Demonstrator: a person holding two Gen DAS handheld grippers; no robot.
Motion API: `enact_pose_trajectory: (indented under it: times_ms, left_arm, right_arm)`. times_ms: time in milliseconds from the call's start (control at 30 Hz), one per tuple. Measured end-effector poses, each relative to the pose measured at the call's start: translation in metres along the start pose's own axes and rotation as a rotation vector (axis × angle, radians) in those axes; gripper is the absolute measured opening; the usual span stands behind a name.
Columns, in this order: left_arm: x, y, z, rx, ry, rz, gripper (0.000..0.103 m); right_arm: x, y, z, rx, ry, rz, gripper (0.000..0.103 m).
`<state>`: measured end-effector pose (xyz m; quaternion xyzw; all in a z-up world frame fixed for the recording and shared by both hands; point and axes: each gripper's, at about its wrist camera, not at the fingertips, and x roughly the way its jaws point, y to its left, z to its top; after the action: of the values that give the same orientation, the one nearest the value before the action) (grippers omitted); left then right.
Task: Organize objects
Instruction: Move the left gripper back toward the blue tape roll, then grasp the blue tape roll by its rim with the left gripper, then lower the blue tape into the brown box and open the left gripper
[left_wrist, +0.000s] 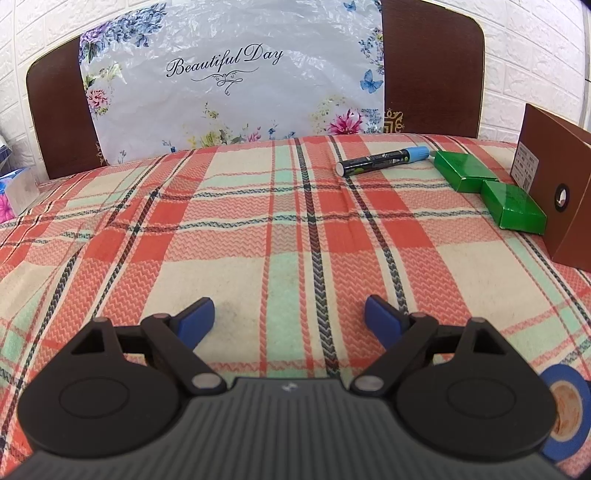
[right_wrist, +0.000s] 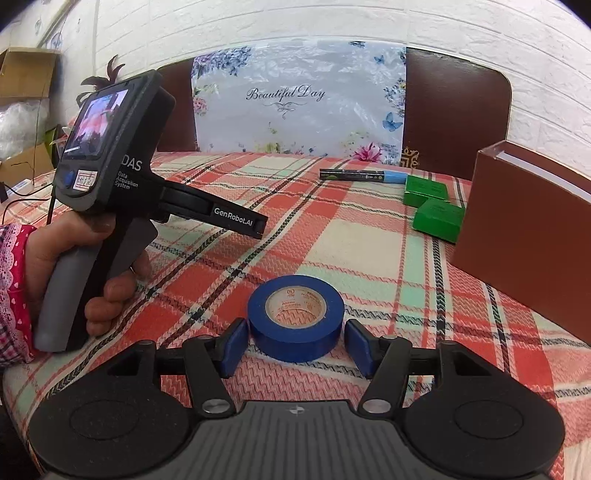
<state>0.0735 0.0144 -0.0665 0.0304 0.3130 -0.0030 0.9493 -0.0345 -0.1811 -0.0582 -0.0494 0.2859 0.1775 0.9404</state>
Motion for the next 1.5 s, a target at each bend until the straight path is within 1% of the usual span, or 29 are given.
enact_pose_trajectory:
  times_ms: [100, 167, 233, 300, 333, 467, 500, 533, 600, 667, 700, 733, 800, 867, 967, 1067, 1133, 1200, 1267, 1333, 1367, 1433, 1467, 1500]
  left_arm:
    - [-0.008, 0.003, -0.001, -0.019, 0.043, 0.005, 0.090]
    - [-0.021, 0.006, -0.001, -0.065, 0.095, -0.029, 0.086]
    - [-0.036, 0.004, -0.001, -0.075, 0.127, -0.096, 0.070]
    - [-0.047, -0.001, 0.002, -0.086, 0.159, -0.184, 0.064]
    - [-0.052, -0.005, 0.003, -0.085, 0.175, -0.218, 0.064]
    - [-0.064, -0.027, 0.005, -0.039, 0.211, -0.312, 0.059]
    - [-0.064, -0.034, 0.003, -0.027, 0.223, -0.332, 0.056]
    - [-0.063, -0.042, 0.002, -0.006, 0.239, -0.342, 0.052]
    - [-0.058, -0.053, -0.004, 0.036, 0.270, -0.352, 0.047]
    - [-0.055, -0.055, -0.006, 0.031, 0.268, -0.372, 0.035]
    - [-0.055, -0.055, -0.004, 0.016, 0.281, -0.397, 0.026]
    - [-0.055, -0.056, -0.001, 0.007, 0.286, -0.390, 0.025]
    - [-0.065, -0.064, 0.009, 0.031, 0.252, -0.386, 0.024]
    - [-0.080, -0.074, 0.025, 0.062, 0.174, -0.397, 0.024]
    - [-0.093, -0.094, 0.059, 0.096, 0.066, -0.438, 0.024]
    - [-0.095, -0.124, 0.089, 0.148, -0.018, -0.471, 0.024]
    - [-0.090, -0.147, 0.102, 0.185, -0.050, -0.495, 0.024]
    - [-0.081, -0.168, 0.110, 0.210, -0.065, -0.515, 0.024]
    - [-0.072, -0.187, 0.115, 0.235, -0.077, -0.531, 0.024]
    - [-0.064, -0.200, 0.117, 0.244, -0.075, -0.543, 0.022]
    - [-0.058, -0.206, 0.117, 0.250, -0.069, -0.536, 0.022]
    - [-0.050, -0.216, 0.113, 0.273, -0.053, -0.490, 0.023]
    - [-0.045, -0.218, 0.109, 0.284, -0.044, -0.468, 0.027]
    - [-0.044, -0.217, 0.107, 0.282, -0.055, -0.463, 0.031]
  right_arm:
    - [-0.001, -0.001, 0.000, -0.001, -0.001, -0.003, 0.058]
    - [-0.003, -0.003, -0.003, 0.008, -0.005, -0.001, 0.059]
    - [-0.003, -0.005, -0.005, 0.017, -0.009, 0.000, 0.059]
    - [-0.003, -0.004, -0.005, 0.013, -0.011, -0.004, 0.060]
    - [-0.003, -0.004, -0.005, 0.012, -0.012, -0.004, 0.060]
    - [-0.003, -0.007, -0.004, 0.019, -0.013, 0.002, 0.060]
    - [-0.003, -0.007, -0.004, 0.017, -0.013, 0.004, 0.060]
    - [-0.002, -0.006, -0.003, 0.014, -0.014, 0.008, 0.058]
    - [-0.002, -0.004, -0.004, 0.000, -0.015, 0.020, 0.053]
    - [-0.003, -0.003, -0.005, -0.008, -0.022, 0.022, 0.052]
    - [-0.004, -0.003, -0.004, -0.008, -0.028, 0.023, 0.052]
    - [-0.007, -0.003, -0.004, -0.006, -0.042, 0.017, 0.052]
    - [-0.015, -0.006, -0.001, -0.011, -0.108, -0.014, 0.052]
    - [-0.028, -0.011, 0.007, -0.022, -0.201, -0.069, 0.052]
    - [-0.042, -0.028, 0.024, -0.034, -0.327, -0.177, 0.052]
    - [-0.046, -0.056, 0.041, -0.022, -0.389, -0.273, 0.052]
    - [-0.047, -0.079, 0.049, 0.016, -0.408, -0.321, 0.052]
    - [-0.044, -0.101, 0.054, 0.056, -0.403, -0.355, 0.052]
    - [-0.039, -0.121, 0.056, 0.100, -0.393, -0.383, 0.052]
    - [-0.031, -0.137, 0.056, 0.137, -0.365, -0.409, 0.052]
    - [-0.025, -0.144, 0.056, 0.153, -0.339, -0.415, 0.053]
    - [-0.020, -0.152, 0.053, 0.198, -0.345, -0.413, 0.053]
    - [-0.020, -0.153, 0.053, 0.210, -0.341, -0.406, 0.055]
    - [-0.019, -0.152, 0.052, 0.212, -0.339, -0.405, 0.057]
